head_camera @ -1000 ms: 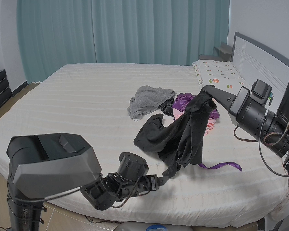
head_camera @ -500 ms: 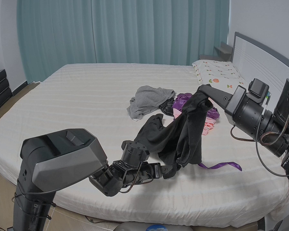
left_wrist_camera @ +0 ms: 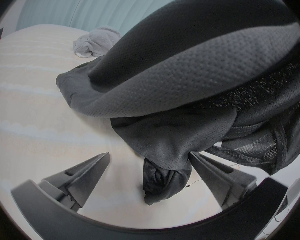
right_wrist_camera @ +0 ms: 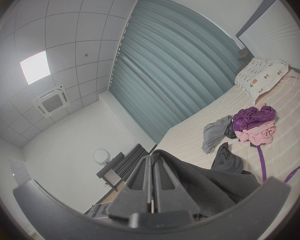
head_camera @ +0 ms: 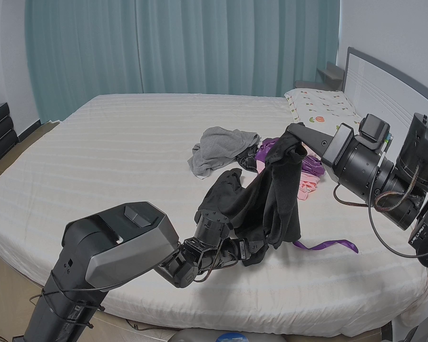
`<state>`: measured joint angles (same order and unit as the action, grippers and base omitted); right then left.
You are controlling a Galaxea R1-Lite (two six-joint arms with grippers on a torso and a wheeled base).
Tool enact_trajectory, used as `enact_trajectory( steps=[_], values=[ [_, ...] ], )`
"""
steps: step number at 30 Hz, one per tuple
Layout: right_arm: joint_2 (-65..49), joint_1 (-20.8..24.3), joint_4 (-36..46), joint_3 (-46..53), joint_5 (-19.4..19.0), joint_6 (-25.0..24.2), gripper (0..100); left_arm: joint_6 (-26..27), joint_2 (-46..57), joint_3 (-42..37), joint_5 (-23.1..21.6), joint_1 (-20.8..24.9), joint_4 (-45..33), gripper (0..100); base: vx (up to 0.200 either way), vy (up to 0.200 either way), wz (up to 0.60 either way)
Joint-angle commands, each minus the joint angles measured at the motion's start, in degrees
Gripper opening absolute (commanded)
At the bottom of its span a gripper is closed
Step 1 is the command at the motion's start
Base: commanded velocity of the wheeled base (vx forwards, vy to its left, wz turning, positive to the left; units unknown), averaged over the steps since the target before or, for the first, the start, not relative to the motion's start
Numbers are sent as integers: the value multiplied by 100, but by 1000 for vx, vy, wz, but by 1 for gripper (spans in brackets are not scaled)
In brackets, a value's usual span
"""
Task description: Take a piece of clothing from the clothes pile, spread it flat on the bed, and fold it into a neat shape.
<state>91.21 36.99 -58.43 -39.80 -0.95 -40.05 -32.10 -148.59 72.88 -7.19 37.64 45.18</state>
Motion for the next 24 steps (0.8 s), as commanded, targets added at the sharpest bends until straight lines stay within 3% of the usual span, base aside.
enact_trajectory(
  steps=[1, 2, 3, 9, 12, 16, 24],
  values=[
    [37, -25, -2, 25, -2, -12, 0, -112, -100, 86, -1, 6, 35, 100, 0, 0, 0],
    [28, -25, -2, 25, -2, -12, 0, -139, -100, 86, 7, 6, 61, 100, 0, 0, 0],
    [20, -34, -2, 43, -2, -12, 0, -209, -100, 86, 34, 6, 140, 0, 0, 0, 0],
    [-16, -60, -11, 52, -10, -56, 0, -341, -91, 130, 51, -3, 255, 0, 0, 0, 0],
    [-42, -139, -11, 69, -10, -56, 0, -693, -56, 148, 201, -20, 325, 0, 0, 0, 0],
    [-59, -262, -11, 78, -19, -65, 0, -754, 6, 69, 403, -55, 334, 0, 0, 0, 0],
    [72, -825, -2, 254, -72, -355, 0, -780, 1122, -1293, 596, -372, 351, 0, 0, 0, 0]
  ],
)
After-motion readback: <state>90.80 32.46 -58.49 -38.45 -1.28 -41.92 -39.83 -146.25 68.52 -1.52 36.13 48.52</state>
